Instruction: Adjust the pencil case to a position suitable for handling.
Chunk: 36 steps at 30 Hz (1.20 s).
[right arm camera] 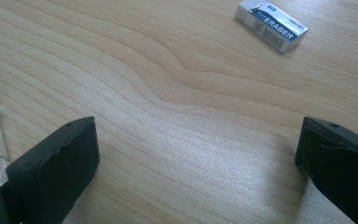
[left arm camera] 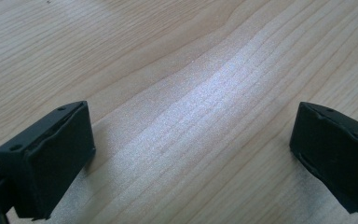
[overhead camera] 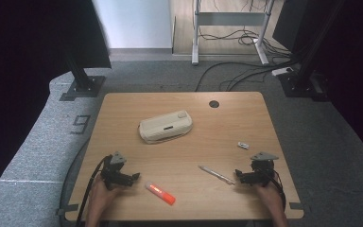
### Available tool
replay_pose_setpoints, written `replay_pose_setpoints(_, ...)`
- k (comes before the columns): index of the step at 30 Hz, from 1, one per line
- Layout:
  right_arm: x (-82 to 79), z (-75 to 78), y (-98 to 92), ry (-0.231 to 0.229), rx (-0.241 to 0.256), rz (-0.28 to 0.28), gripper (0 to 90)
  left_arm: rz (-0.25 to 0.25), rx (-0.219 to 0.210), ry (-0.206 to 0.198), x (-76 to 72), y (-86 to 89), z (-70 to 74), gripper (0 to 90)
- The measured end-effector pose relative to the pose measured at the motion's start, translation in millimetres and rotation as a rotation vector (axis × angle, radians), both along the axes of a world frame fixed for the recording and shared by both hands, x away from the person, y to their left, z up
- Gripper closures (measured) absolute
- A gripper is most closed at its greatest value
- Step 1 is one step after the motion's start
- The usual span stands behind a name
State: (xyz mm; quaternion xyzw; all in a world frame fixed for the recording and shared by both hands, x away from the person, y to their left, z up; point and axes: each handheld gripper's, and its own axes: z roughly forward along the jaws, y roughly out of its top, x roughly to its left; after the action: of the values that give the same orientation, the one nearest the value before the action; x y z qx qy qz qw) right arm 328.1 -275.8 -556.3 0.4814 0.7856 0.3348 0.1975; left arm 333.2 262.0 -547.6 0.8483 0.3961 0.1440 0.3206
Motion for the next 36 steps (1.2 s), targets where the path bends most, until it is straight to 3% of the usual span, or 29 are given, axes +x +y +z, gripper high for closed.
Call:
replay_pose_setpoints(7,0.0,0.0,0.3,0.0,0.0,0.007,0.0,0.023,0.0,0.002,1.0,-3.3,0.1,0.0)
replay_pose_setpoints(28,0.0,0.0,0.6,0.0,0.001,0.014,0.0,0.019,-0.002,0.009,6.5,-7.6,1.9,1.3)
replay_pose_setpoints(31,0.0,0.0,0.6,0.0,0.001,0.014,0.0,0.003,-0.04,0.028,8.8,-8.0,6.3,1.3)
replay_pose_setpoints(36,0.0,0.0,0.5,0.0,0.001,0.014,0.0,0.002,-0.02,0.019,11.3,-11.0,11.1,1.0)
